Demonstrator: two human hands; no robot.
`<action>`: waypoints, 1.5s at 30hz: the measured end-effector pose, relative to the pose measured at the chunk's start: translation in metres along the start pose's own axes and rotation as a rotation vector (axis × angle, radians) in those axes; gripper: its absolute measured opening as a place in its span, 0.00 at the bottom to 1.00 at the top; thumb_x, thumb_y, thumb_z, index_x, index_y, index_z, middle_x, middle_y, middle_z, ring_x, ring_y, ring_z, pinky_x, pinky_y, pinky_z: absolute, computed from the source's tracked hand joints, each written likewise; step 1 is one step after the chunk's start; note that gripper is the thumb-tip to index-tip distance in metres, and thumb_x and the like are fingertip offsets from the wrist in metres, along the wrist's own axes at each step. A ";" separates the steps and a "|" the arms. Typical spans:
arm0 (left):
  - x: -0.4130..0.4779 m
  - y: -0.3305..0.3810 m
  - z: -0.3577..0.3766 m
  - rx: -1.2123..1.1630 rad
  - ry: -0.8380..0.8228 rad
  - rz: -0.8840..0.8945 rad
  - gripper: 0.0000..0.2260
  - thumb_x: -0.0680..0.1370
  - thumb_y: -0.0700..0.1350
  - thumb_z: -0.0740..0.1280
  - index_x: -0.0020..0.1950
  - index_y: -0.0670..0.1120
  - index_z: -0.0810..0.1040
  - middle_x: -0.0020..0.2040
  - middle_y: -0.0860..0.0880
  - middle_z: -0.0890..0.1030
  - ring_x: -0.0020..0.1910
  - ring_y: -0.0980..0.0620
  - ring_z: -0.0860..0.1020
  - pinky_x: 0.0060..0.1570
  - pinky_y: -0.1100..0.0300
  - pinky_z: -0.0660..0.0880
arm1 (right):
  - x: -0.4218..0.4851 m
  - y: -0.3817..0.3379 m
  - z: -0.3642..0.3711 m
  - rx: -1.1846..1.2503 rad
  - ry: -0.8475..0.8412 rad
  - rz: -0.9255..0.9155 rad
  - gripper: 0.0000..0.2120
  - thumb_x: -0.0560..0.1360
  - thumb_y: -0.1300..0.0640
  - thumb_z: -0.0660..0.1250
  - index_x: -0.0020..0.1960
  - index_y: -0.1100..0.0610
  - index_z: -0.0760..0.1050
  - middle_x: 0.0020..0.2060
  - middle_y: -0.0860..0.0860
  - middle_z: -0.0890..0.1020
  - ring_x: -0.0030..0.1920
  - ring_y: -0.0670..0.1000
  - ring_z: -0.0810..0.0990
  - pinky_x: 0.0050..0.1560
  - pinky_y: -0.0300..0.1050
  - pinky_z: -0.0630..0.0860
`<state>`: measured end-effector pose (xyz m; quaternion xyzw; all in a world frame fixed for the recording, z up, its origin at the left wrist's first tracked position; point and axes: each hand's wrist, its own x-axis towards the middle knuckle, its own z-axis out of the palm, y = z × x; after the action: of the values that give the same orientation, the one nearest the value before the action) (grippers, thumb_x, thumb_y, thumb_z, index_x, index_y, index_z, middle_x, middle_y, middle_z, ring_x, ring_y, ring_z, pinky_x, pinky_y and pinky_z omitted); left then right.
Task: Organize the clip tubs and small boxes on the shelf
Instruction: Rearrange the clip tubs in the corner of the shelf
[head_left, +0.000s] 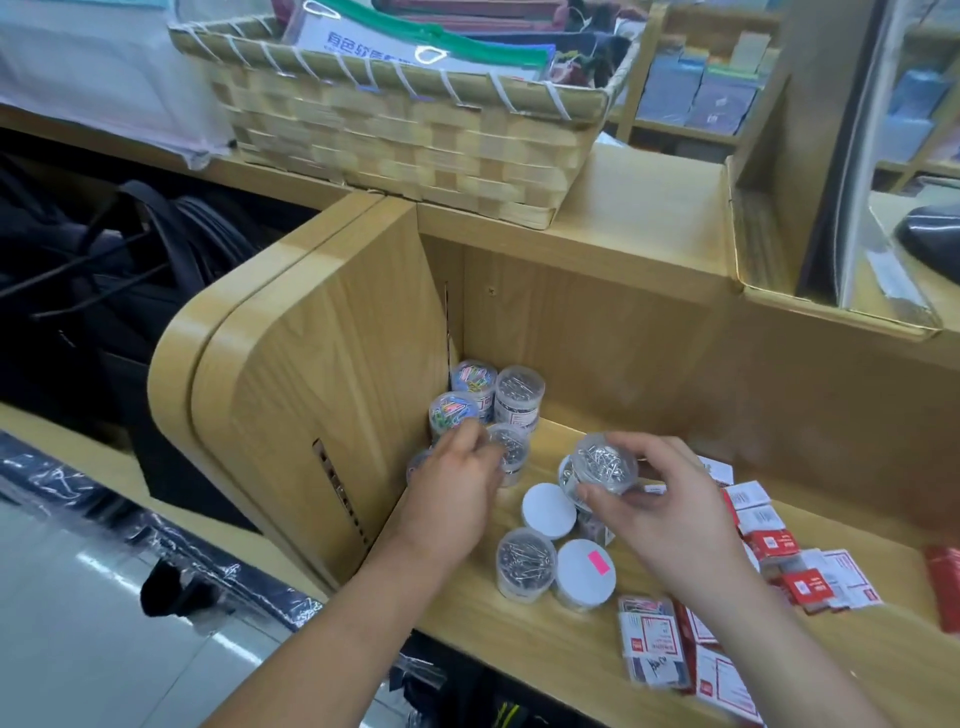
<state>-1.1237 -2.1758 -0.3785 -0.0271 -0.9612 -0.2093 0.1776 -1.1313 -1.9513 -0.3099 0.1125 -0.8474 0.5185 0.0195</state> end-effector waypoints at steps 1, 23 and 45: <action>-0.002 -0.002 -0.005 -0.062 0.004 -0.007 0.07 0.76 0.39 0.71 0.53 0.45 0.82 0.54 0.49 0.78 0.54 0.46 0.80 0.44 0.51 0.81 | 0.004 -0.001 0.005 -0.003 -0.006 -0.007 0.22 0.66 0.57 0.82 0.53 0.40 0.78 0.51 0.40 0.77 0.50 0.41 0.81 0.50 0.43 0.82; -0.098 0.038 -0.010 -0.436 -0.042 -0.125 0.30 0.71 0.55 0.75 0.69 0.64 0.67 0.62 0.64 0.75 0.61 0.63 0.74 0.60 0.69 0.71 | 0.057 -0.002 0.088 0.097 -0.108 0.228 0.26 0.68 0.63 0.80 0.56 0.50 0.68 0.45 0.48 0.83 0.46 0.45 0.84 0.56 0.57 0.81; -0.066 -0.007 -0.003 -0.123 0.079 -0.214 0.25 0.71 0.57 0.77 0.66 0.53 0.79 0.55 0.57 0.74 0.54 0.53 0.76 0.42 0.62 0.74 | 0.072 -0.016 0.074 -0.469 -0.310 -0.011 0.36 0.73 0.40 0.72 0.76 0.47 0.63 0.56 0.45 0.64 0.66 0.48 0.69 0.65 0.50 0.72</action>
<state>-1.0622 -2.1824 -0.4016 0.0729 -0.9362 -0.2863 0.1901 -1.1914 -2.0357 -0.3195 0.1875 -0.9365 0.2846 -0.0820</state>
